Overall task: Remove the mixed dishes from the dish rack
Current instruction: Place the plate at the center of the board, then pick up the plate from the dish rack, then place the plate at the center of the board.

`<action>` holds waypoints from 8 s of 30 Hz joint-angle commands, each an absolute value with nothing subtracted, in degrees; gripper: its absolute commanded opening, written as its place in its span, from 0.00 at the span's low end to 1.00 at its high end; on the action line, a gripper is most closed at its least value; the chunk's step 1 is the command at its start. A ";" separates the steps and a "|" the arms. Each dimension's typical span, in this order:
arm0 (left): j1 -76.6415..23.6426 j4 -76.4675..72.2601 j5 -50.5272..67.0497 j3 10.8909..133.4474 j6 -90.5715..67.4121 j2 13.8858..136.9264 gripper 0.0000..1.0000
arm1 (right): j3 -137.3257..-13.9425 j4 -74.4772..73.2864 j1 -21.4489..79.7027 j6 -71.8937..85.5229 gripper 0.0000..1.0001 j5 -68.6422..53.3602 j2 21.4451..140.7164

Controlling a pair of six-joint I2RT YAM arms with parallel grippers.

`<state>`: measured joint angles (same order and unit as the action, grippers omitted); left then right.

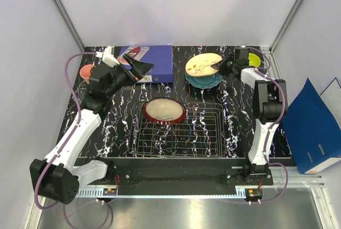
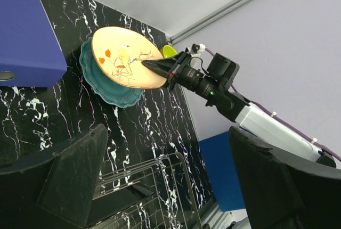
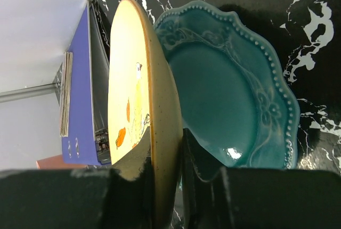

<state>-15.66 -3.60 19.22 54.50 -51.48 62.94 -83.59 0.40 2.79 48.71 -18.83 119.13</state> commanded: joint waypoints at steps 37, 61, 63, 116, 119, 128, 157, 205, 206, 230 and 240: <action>-15.56 -5.19 20.74 54.40 -49.66 63.81 0.99 | -88.85 -7.19 4.83 41.23 0.73 -9.59 119.36; -17.57 3.71 15.28 60.64 -26.24 62.41 0.99 | -64.97 7.63 13.06 36.84 0.78 -6.40 74.64; -24.32 2.03 20.10 59.07 -2.03 60.22 0.99 | -60.57 9.58 15.81 35.16 0.78 -6.86 70.34; -31.64 15.46 29.00 64.50 44.30 67.24 0.00 | -39.90 15.03 18.02 40.16 0.77 -13.09 58.18; -31.64 14.94 29.62 67.05 44.04 65.23 0.00 | -40.08 14.94 17.93 40.17 0.77 -13.01 57.92; -31.64 -7.18 20.43 68.29 22.37 57.22 0.00 | -42.27 12.93 18.02 40.43 0.77 -12.40 55.64; -16.08 -24.17 35.77 67.06 -66.45 76.11 0.00 | -47.81 21.70 18.02 51.06 0.78 -22.32 60.64; -12.74 -0.09 15.73 51.69 -51.33 55.55 0.99 | -83.14 6.07 1.93 54.67 0.00 -22.23 100.27; -12.74 -0.17 15.91 51.16 -51.33 55.37 0.99 | -84.19 6.59 1.93 55.10 0.00 -23.28 101.50; -12.74 -4.22 20.57 45.79 -52.56 59.24 0.99 | -81.56 19.07 1.94 56.69 0.00 -27.42 118.56; -12.74 -5.62 21.09 44.74 -53.08 60.55 0.99 | -81.82 19.51 2.02 55.99 0.00 -27.25 120.76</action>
